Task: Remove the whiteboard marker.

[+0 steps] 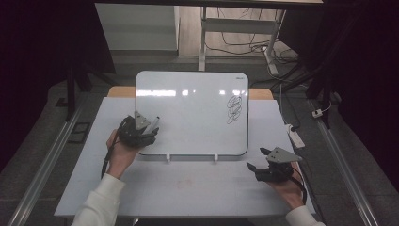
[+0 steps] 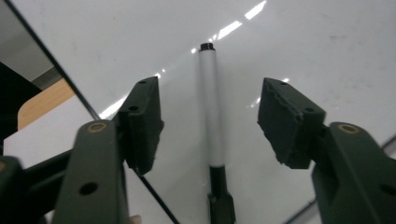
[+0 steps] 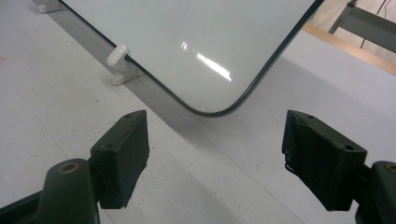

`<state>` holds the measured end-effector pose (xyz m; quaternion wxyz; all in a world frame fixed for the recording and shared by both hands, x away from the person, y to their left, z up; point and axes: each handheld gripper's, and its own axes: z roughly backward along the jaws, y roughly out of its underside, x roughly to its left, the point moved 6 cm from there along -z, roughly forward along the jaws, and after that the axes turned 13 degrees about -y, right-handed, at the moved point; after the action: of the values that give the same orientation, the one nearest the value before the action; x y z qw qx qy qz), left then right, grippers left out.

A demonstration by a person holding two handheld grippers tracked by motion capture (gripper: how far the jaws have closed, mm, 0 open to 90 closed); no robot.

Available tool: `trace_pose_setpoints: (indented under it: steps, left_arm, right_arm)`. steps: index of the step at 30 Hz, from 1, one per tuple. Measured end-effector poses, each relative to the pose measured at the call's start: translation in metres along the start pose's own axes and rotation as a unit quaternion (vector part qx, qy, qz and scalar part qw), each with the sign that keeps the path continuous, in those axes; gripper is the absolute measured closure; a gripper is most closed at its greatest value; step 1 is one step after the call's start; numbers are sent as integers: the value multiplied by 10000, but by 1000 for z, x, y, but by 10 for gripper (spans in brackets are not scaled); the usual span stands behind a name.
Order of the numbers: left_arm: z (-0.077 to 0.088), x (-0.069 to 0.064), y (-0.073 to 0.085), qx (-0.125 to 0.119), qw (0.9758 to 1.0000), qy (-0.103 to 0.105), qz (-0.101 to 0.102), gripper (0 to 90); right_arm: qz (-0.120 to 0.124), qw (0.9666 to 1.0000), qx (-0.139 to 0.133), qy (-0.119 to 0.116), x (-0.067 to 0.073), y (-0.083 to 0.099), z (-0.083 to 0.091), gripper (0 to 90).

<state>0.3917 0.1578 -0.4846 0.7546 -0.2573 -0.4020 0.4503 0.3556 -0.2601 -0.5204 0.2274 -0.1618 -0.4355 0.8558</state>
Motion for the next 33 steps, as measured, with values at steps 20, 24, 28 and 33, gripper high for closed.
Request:
trace_pose_setpoints:
  steps: [20, 24, 28, 33]
  left_arm:
    - [-23, -12, -12, -19, 9974, -487, -533, 771]
    - [-23, -14, -12, -29, 9979, -422, -485, 792]
    - [-23, -17, -13, -27, 9980, -337, -529, 810]
    - [-20, -17, -13, 34, 9984, -244, -515, 812]
  right_arm:
    - [-1, 10000, 64, 72, 0, 1, -1, 233]
    - [-7, 9999, 71, 82, 0, 2, -1, 235]
    - [-4, 9999, 70, 97, 0, 2, -1, 236]
    - [-6, 9999, 61, 107, -1, 2, 0, 237]
